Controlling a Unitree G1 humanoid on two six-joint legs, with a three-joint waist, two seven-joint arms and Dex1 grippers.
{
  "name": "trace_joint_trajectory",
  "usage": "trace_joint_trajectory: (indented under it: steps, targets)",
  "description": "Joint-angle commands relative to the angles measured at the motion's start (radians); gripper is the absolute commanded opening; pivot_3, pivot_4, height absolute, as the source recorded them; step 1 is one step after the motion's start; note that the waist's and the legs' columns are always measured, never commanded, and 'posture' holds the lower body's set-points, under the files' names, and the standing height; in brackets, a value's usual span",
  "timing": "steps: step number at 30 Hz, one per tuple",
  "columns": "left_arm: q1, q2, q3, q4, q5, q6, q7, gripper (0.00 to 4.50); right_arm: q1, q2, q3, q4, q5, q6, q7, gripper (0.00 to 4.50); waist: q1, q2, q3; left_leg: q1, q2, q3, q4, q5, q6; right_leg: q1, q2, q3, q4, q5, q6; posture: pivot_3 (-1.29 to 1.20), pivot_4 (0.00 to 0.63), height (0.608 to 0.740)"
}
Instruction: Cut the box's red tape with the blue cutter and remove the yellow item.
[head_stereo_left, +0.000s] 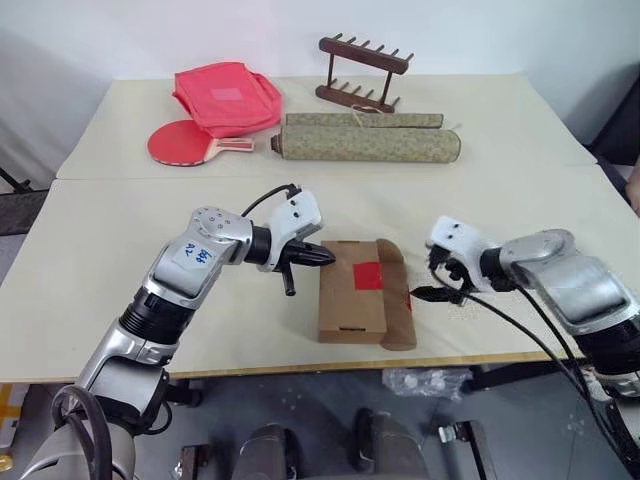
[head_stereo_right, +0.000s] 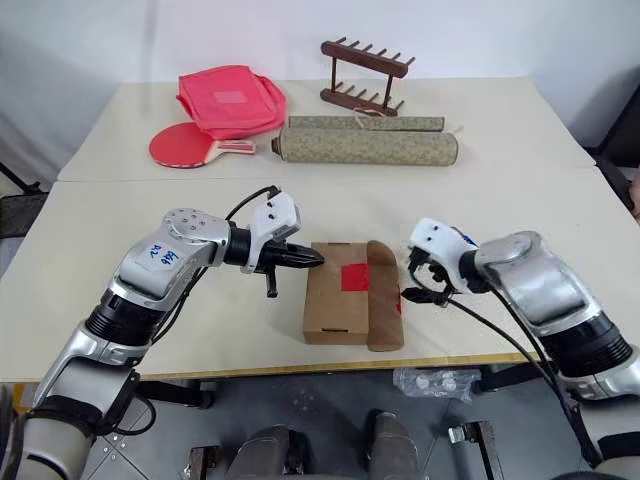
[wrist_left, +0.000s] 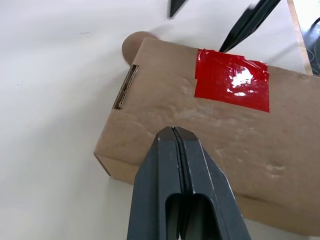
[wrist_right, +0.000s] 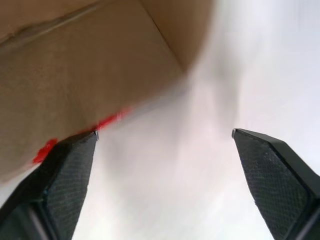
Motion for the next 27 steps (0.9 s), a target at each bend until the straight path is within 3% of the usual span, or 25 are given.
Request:
trace_joint_trajectory:
  steps: [1,8,27]
  targets:
    - [0.017,-0.004,-0.002,-0.020,0.013,0.009,0.005,0.00,-0.041,0.009,-0.135,-0.007,0.097,0.179,-0.006,4.48,0.000,0.000,0.000,0.000,0.000,0.000,0.000,0.000,0.000,0.000,0.000,0.000,0.000,0.000,0.000,0.00,0.150,0.740]
    - [0.015,-0.020,-0.011,-0.017,0.011,0.004,-0.004,0.00,-0.101,0.162,-0.292,0.139,0.202,0.381,-0.071,4.48,-0.001,0.000,0.000,0.000,0.000,0.000,0.000,0.000,0.000,0.000,0.000,0.000,0.000,0.000,0.000,0.00,0.150,0.740]
    - [0.024,-0.004,-0.021,-0.061,0.015,0.021,-0.029,0.00,-0.150,0.344,-0.245,0.393,0.288,0.331,-0.070,4.48,-0.026,0.000,0.000,0.001,0.000,0.001,-0.001,0.000,0.000,0.000,0.001,0.001,0.002,0.000,0.000,0.00,0.150,0.740]
